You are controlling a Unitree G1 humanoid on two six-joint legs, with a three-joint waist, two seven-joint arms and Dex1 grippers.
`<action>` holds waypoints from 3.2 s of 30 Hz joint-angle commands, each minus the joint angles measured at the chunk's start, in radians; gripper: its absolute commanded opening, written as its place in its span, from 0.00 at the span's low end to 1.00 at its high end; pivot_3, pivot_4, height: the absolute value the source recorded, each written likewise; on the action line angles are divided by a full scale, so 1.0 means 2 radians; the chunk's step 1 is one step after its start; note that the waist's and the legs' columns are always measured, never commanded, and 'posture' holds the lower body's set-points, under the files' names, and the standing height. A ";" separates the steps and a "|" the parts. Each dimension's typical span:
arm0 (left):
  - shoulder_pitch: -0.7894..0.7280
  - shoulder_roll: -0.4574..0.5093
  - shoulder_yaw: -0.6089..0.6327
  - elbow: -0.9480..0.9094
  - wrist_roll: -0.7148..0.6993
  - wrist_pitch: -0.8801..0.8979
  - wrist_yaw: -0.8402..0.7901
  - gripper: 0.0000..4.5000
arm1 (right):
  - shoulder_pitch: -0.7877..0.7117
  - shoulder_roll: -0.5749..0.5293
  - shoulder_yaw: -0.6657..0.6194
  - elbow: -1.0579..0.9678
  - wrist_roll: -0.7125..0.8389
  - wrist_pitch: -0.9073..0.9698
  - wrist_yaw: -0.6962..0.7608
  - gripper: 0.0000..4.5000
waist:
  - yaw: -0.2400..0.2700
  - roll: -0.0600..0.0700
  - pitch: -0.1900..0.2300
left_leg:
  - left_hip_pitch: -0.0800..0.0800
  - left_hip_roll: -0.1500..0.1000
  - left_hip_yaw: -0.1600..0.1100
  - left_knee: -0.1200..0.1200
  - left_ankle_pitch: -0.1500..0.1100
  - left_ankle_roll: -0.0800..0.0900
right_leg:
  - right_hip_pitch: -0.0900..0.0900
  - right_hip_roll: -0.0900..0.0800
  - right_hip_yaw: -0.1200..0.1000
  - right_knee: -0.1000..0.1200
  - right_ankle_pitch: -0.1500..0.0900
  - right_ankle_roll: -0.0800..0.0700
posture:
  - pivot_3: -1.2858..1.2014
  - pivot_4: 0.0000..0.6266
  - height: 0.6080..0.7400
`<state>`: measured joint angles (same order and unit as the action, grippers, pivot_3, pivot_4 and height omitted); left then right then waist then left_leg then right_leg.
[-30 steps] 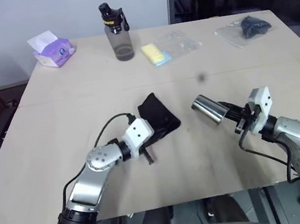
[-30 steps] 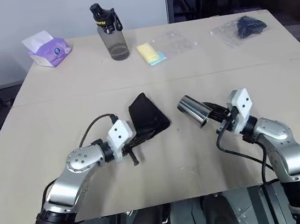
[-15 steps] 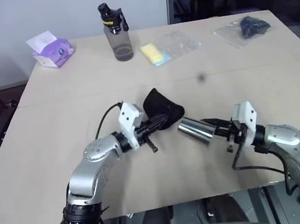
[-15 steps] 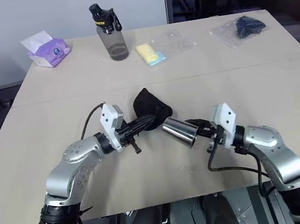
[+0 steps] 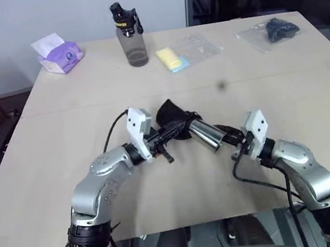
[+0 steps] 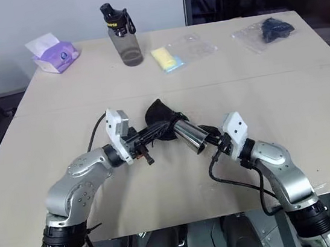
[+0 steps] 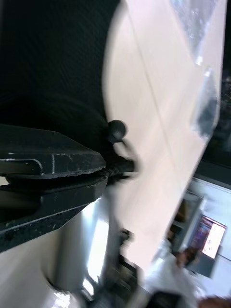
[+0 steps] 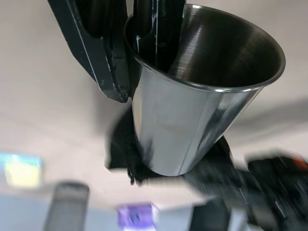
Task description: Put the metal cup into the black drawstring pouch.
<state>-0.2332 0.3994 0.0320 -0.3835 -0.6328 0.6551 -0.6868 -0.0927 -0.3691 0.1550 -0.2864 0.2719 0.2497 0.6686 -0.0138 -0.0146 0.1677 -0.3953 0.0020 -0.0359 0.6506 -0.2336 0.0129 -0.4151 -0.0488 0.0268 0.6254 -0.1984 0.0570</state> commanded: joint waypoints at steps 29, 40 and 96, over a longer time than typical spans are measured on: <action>-0.033 -0.008 -0.004 -0.012 -0.051 0.014 0.014 0.03 | -0.074 0.096 -0.036 -0.013 0.149 0.135 -0.056 0.00 | -0.002 0.000 0.000 | 0.000 0.000 0.000 0.000 0.000 0.000 | 0.000 0.000 0.000 0.000 -0.001 0.001 | 0.52 0.24 1.00; -0.093 -0.004 0.037 0.032 -0.114 0.045 0.000 0.03 | -0.094 0.038 0.015 0.093 -0.037 -0.134 -0.020 0.00 | -0.002 -0.001 0.000 | 0.000 0.000 0.000 0.000 0.000 0.000 | 0.000 0.000 0.000 0.000 0.000 0.001 | 0.52 0.24 1.00; -0.156 -0.050 0.073 0.085 -0.188 0.091 0.048 0.03 | -0.183 0.191 -0.068 0.151 0.163 0.136 -0.211 0.00 | -0.013 -0.001 0.001 | -0.001 0.000 -0.001 -0.001 0.000 0.000 | -0.001 0.001 0.000 0.000 0.002 0.001 | 0.52 0.24 1.00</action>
<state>-0.5125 0.2870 0.1567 -0.1868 -1.0166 0.8726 -0.5822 -0.4688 0.0189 0.0148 0.0229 0.6166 0.5410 0.2250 -0.0405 -0.0160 0.1699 -0.3977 0.0019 -0.0383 0.6487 -0.2335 0.0128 -0.4177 -0.0472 0.0259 0.6258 -0.1947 0.0590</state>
